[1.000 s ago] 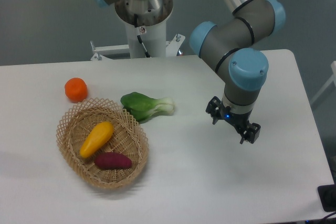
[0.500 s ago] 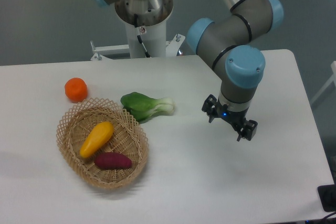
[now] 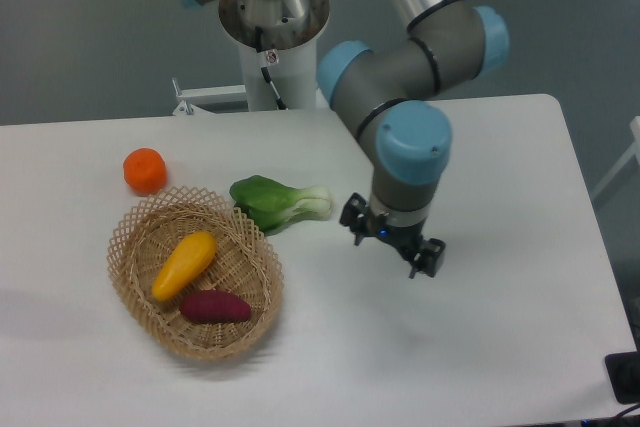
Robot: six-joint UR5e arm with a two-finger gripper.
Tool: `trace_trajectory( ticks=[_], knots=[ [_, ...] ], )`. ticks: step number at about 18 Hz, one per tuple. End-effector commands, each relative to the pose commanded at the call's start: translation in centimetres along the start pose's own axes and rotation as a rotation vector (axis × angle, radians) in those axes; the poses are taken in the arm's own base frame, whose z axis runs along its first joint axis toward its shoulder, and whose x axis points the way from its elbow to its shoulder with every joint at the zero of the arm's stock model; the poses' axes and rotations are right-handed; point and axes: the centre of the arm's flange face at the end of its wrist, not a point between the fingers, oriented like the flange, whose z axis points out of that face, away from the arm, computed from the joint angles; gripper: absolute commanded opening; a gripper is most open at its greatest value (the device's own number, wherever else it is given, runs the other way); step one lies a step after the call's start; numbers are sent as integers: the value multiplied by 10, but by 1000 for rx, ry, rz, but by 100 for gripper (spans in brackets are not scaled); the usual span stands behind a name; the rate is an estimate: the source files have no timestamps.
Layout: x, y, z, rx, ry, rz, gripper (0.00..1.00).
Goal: Pick up the mango from the basket
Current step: 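Move the gripper over the basket toward the yellow mango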
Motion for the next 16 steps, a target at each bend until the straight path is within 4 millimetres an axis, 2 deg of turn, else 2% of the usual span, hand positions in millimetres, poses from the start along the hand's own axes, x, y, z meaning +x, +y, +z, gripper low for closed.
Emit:
trace_trajectory(
  ticks=[3, 5, 11, 16],
  knots=[
    [42, -8, 6, 8, 39, 34, 100],
    [62, -15, 11, 17, 63, 58, 100],
    [102, -43, 12, 18, 74, 59, 100],
    [140, -68, 21, 10, 81, 7, 100]
  ],
)
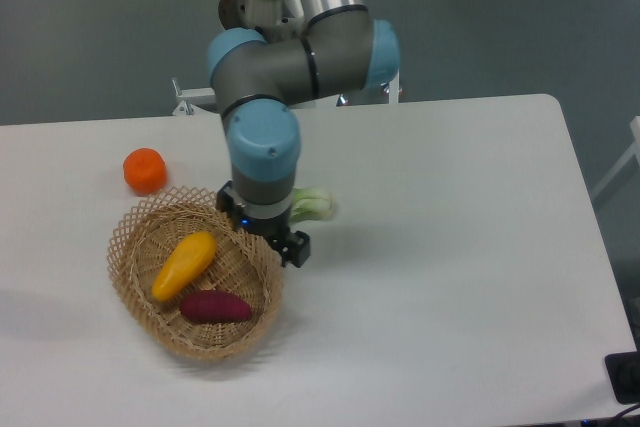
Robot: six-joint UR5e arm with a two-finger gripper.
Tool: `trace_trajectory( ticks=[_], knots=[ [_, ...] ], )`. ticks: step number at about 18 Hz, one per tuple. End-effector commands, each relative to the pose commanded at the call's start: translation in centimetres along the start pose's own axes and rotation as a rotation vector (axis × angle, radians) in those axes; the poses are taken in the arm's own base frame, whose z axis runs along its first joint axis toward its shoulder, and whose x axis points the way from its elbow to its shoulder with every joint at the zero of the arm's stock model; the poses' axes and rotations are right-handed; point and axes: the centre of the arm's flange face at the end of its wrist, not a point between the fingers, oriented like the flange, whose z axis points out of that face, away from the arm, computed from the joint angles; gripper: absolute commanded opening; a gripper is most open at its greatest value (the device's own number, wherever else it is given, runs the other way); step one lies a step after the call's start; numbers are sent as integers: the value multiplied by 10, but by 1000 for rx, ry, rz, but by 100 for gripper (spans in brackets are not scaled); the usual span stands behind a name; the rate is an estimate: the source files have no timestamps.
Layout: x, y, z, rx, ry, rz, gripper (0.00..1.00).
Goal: Pick up the mango from the basket
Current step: 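Move the gripper over the basket toward the yellow mango, then lower the gripper onto the yellow mango in the basket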
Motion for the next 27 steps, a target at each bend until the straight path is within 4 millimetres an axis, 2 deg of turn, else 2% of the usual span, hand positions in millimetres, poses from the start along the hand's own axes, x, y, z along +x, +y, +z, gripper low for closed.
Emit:
trace_trajectory(
  ticks=[5, 10, 14, 16, 24, 27],
  knots=[
    [31, -10, 16, -4, 4, -17, 100],
    [52, -14, 34, 39, -32, -77, 100],
    [51, -17, 44, 38, -31, -137, 100],
    [58, -21, 51, 26, -28, -130, 100],
    [64, -26, 66, 4, -17, -134, 100],
    [65, -31, 77, -4, -15, -136, 100]
  ],
)
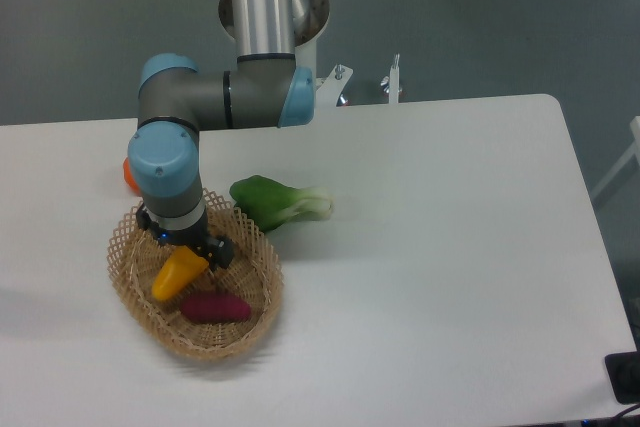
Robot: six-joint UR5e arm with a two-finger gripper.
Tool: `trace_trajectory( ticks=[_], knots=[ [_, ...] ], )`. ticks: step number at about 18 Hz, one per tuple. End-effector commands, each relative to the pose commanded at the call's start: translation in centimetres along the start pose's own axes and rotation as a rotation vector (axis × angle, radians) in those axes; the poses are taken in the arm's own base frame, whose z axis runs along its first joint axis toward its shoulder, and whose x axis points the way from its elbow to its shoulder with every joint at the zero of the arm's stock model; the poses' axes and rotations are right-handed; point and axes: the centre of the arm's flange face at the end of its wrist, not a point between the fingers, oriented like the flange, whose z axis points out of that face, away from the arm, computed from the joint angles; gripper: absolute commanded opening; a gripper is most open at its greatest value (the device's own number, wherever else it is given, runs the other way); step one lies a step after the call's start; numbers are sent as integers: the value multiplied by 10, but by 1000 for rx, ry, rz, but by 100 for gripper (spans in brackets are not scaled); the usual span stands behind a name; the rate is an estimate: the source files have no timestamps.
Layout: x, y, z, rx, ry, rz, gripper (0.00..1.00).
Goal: Pick up the mango from the basket
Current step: 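Lower the gripper onto the yellow mango in the basket, then close the gripper on the mango and lift it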
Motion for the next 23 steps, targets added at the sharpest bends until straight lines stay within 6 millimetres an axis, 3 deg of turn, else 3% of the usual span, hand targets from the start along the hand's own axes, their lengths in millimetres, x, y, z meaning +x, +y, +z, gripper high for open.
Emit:
trace_trajectory(
  ticks=[13, 17, 18, 20, 23],
  knots=[
    [7, -8, 16, -9, -18, -20, 97],
    [7, -7, 8, -2, -18, -13, 41],
    [7, -7, 3, 3, -24, -15, 33],
    [6, -8, -5, 15, -34, -15, 26],
    [4, -6, -19, 36, -45, -12, 25]
  ],
)
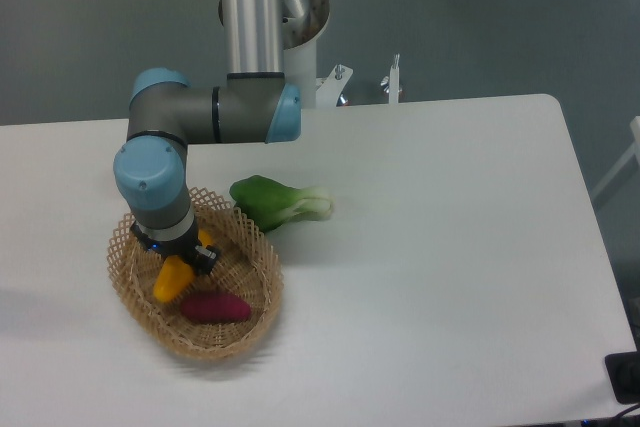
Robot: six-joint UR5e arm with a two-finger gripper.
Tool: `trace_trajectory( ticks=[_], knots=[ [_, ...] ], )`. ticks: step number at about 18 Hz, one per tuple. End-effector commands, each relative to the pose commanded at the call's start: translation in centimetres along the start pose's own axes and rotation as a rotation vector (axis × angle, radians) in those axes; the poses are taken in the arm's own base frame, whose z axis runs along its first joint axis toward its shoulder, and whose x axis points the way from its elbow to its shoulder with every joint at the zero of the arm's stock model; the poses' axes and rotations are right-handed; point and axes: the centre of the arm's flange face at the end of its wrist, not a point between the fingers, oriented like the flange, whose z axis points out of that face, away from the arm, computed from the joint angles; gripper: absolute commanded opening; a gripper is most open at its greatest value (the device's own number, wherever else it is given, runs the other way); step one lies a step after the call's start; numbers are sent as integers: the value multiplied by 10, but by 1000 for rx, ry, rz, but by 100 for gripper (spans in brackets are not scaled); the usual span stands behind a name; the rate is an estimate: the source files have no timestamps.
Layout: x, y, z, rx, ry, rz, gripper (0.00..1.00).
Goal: Pick up the mango from the basket
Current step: 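Close the gripper on the mango and lift it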
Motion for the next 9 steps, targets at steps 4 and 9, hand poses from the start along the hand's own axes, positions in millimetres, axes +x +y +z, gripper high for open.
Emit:
trace_trajectory(
  ticks=[4, 9],
  knots=[
    [-26, 4, -27, 39, -20, -39, 25],
    [-87, 14, -56, 80, -61, -47, 25]
  ],
)
